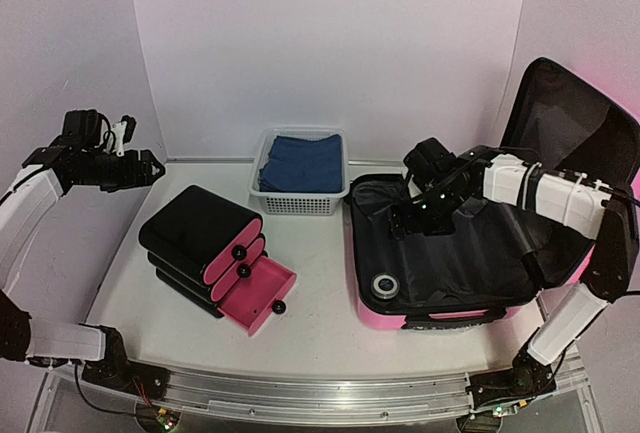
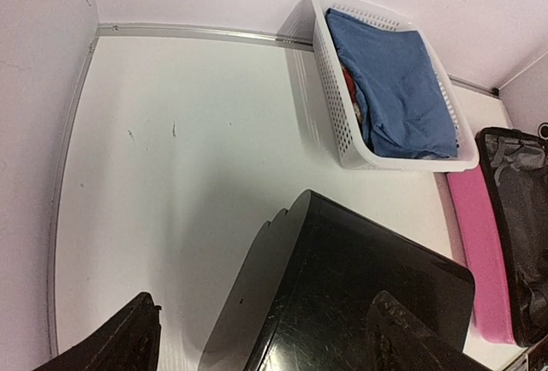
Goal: Open, take out, and arrange the luggage
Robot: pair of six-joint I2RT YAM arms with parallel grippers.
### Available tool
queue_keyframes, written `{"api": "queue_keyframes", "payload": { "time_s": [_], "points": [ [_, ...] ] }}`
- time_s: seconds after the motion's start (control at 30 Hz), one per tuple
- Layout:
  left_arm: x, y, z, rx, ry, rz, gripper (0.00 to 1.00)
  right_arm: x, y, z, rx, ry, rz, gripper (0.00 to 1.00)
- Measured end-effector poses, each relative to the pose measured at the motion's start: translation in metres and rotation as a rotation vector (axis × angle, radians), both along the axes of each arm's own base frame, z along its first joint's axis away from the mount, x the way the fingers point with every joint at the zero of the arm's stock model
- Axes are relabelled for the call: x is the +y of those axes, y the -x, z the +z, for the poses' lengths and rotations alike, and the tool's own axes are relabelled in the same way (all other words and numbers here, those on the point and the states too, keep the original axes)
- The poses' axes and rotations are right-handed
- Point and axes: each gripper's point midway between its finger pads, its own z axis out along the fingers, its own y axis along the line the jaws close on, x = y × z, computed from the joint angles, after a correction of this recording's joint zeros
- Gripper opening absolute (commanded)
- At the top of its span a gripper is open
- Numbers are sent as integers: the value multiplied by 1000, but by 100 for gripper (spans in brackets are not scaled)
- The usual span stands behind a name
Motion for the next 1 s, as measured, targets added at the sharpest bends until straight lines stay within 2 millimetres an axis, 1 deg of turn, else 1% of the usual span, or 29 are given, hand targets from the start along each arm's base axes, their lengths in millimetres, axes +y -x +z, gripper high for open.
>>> {"api": "queue_keyframes", "payload": {
  "time_s": [0.07, 0.1, 0.13, 0.27, 0.37, 0.4, 0.57, 0.77, 1.0],
  "points": [
    [0, -2, -4, 13, 1, 1, 83, 0, 4, -16, 87, -21, -24, 79],
    [0, -3, -6, 19, 1, 1, 83, 3, 8, -31, 155, -29, -36, 79],
    [0, -4, -7, 24, 1, 1, 83, 3, 10, -40, 191, -27, -40, 78],
    [0, -6, -10, 36, 6, 5, 83, 11, 27, -82, 366, -19, -48, 81],
    [0, -6, -10, 38, 12, 9, 83, 13, 37, -101, 444, -4, -46, 84],
    [0, -6, -10, 39, 15, 11, 83, 14, 39, -104, 459, -1, -43, 85],
    [-1, -6, -10, 43, 23, 13, 83, 24, 38, -103, 466, 3, -14, 87],
    [-2, -6, -10, 43, 27, 11, 83, 33, 44, -104, 447, 65, 50, 86],
    [-2, -6, -10, 45, 33, 13, 83, 30, 55, -106, 439, 150, 93, 82]
  ]
}}
